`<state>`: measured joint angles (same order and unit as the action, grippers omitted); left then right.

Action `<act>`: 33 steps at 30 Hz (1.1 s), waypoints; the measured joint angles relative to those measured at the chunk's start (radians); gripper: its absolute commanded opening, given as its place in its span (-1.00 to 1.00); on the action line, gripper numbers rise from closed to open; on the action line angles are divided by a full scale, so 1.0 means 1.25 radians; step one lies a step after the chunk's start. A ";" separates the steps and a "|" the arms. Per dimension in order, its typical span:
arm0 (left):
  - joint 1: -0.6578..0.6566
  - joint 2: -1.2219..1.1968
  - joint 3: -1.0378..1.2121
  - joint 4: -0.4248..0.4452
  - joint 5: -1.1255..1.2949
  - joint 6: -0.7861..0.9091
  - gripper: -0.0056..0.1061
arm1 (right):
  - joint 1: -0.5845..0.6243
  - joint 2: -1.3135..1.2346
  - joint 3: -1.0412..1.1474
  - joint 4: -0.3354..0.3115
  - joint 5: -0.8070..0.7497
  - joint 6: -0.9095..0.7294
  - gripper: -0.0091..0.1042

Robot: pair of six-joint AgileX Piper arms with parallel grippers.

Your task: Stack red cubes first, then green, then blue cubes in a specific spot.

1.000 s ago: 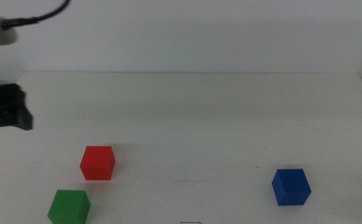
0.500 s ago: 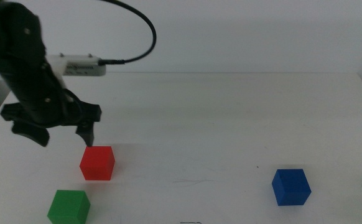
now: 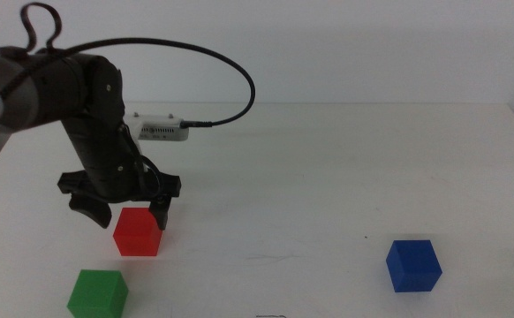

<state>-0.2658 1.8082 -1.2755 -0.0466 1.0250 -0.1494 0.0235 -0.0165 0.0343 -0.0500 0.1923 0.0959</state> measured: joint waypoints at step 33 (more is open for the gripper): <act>-0.138 0.036 -0.099 0.093 0.040 -0.268 -0.93 | 0.000 0.000 0.000 0.000 0.000 0.000 0.43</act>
<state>-0.4389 1.8533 -1.3994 0.0701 1.0746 -0.4838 0.0235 -0.0165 0.0343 -0.0500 0.1923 0.0959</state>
